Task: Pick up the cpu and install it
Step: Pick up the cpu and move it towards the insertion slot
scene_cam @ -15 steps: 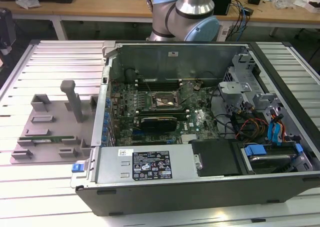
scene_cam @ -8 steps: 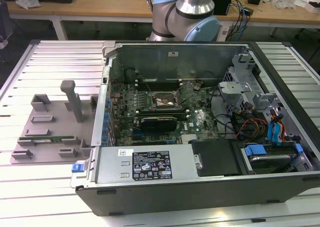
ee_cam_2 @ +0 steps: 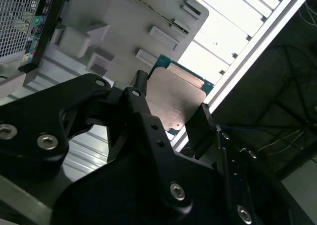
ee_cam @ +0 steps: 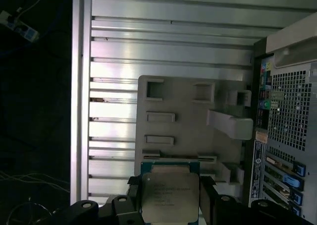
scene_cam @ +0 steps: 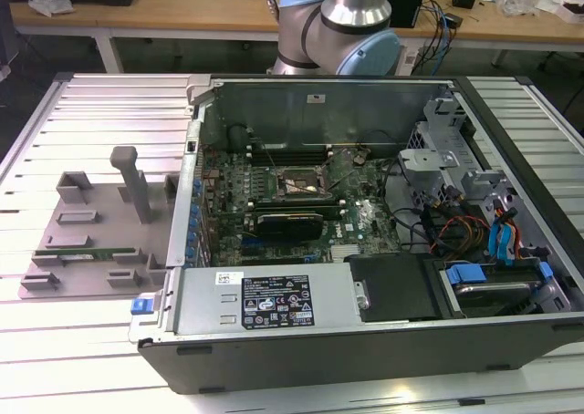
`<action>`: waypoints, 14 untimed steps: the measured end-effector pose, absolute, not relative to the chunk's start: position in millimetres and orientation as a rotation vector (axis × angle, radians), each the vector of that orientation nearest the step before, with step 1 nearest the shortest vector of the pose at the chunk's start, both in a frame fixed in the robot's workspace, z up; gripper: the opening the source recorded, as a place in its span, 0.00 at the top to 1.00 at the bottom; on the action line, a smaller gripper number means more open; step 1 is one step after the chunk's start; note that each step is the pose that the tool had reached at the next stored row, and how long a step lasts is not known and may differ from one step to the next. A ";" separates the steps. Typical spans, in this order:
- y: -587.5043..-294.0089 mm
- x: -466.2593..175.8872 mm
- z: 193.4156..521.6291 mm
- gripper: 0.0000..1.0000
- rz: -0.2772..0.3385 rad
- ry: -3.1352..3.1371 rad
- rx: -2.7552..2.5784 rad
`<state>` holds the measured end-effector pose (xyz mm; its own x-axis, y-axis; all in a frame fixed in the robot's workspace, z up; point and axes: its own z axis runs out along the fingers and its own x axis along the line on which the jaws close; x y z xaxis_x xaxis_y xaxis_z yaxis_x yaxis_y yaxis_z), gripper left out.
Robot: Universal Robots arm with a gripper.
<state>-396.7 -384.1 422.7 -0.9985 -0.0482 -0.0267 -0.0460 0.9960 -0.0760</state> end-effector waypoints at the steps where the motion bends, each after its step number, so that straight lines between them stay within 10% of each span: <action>1: -384.1 -396.7 425.7 0.45 -0.118 3.110 -0.073; 14: -384.1 -396.7 451.0 0.45 -0.120 3.110 -0.073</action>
